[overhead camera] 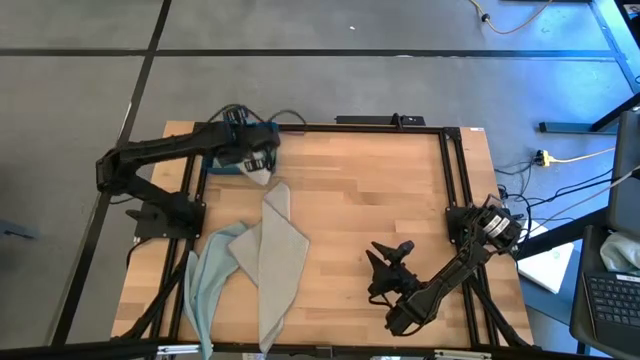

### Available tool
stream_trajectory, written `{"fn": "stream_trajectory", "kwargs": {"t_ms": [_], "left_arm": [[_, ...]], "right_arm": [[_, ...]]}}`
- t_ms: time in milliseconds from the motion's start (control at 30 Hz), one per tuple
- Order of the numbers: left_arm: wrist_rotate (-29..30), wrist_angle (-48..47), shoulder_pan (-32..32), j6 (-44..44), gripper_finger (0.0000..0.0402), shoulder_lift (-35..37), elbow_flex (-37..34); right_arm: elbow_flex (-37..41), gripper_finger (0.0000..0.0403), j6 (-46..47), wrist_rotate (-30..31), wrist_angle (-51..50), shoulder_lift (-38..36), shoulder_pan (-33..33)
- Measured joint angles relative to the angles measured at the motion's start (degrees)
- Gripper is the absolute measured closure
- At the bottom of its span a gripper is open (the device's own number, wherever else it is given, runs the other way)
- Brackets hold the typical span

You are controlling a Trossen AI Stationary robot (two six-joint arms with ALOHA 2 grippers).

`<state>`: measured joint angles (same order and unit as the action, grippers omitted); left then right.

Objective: Fold microfiber towels
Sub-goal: Fold the right gray towel

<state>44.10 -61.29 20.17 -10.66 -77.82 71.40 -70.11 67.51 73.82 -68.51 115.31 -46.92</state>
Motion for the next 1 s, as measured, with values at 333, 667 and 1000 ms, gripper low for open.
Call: {"fn": "stream_trajectory", "kwargs": {"t_ms": [333,667,1000], "left_arm": [[-1.94,18.92,5.14,-11.18,0.0401,0.79,-2.78],[-16.52,27.58,0.41,-13.29,0.0401,9.29,-2.75],[-16.51,22.75,-19.3,-1.35,0.0401,13.7,-2.76]], "right_arm": [[-0.02,0.0248,1.17,-2.33,0.67,0.0,-0.07],[-0.03,0.0248,3.26,-0.54,-0.91,0.0,0.34],[-2.85,0.0248,5.61,14.38,-4.24,-5.96,3.95]]}}
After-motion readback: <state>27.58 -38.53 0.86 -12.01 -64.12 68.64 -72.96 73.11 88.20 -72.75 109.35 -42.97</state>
